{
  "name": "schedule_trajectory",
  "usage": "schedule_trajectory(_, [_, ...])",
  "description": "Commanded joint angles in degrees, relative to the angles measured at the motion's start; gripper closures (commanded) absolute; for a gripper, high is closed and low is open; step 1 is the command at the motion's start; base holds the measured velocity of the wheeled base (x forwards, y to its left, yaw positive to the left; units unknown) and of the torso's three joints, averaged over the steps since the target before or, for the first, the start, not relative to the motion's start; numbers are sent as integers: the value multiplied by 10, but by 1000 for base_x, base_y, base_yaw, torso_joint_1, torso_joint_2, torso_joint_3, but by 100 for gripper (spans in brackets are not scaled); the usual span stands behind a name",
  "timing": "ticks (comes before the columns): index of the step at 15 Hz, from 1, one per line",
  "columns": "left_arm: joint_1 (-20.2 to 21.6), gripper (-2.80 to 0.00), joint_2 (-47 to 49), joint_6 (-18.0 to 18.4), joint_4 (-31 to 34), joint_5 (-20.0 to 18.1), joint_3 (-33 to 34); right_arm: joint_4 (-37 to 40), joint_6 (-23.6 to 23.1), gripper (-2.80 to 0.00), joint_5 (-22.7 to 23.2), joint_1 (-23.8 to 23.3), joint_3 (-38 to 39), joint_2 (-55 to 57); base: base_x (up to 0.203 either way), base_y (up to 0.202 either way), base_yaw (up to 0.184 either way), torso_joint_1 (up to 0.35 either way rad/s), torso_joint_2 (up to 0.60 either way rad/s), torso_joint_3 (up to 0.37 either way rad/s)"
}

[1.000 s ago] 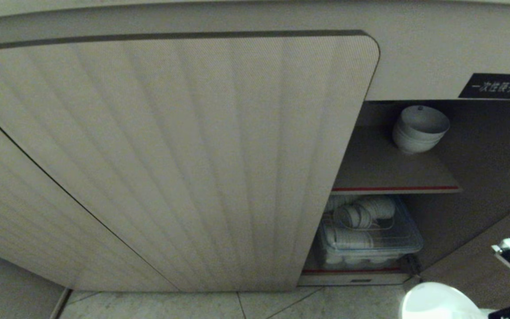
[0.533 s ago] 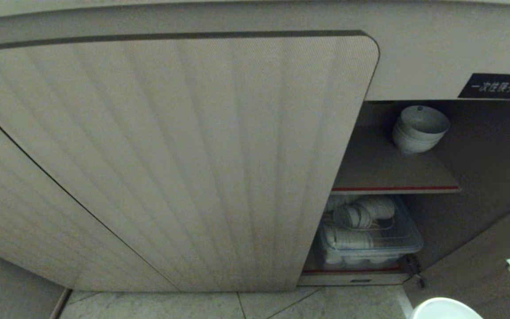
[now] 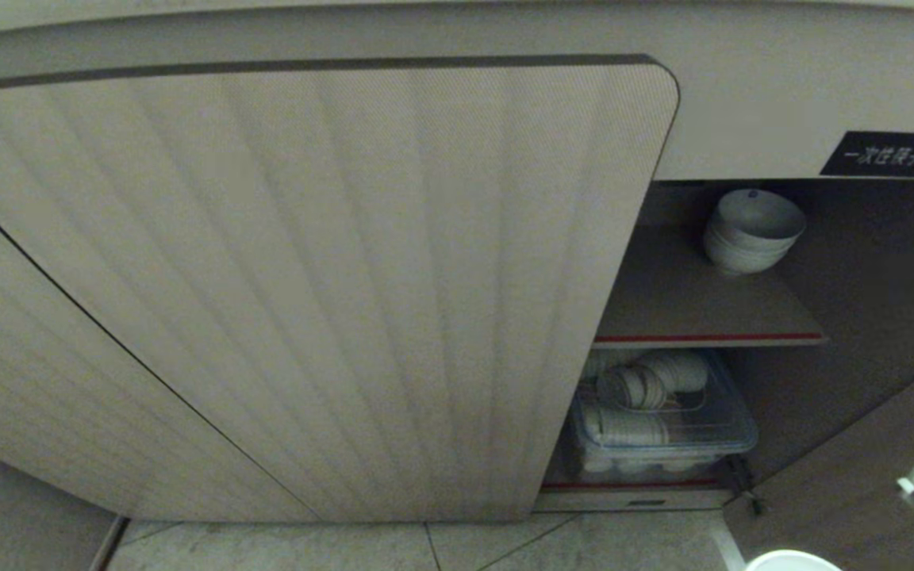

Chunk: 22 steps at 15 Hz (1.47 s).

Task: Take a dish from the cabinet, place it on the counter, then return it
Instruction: Place it on the table

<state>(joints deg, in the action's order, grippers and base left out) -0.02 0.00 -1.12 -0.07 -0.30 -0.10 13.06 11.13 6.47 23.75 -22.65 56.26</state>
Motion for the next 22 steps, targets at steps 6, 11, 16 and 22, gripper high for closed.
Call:
schedule_trajectory(6, [0, 0, 0, 0, 0, 0, 0, 0, -1, 0, -1, 1, -13, 6, 0, 0, 0, 0, 0, 0])
schedule_trajectory(11, [-1, 0, 0, 0, 0, 0, 0, 0, -2, 0, -1, 1, -14, 5, 0, 0, 0, 0, 0, 0])
schedule_trajectory(16, [0, 0, 0, 0, 0, 0, 0, 0, -1, 0, -1, 2, -15, 4, 0, 0, 0, 0, 0, 0])
schedule_trajectory(22, [-1, 0, 0, 0, 0, 0, 0, 0, -3, 0, -2, 2, -16, 3, 0, 0, 0, 0, 0, 0])
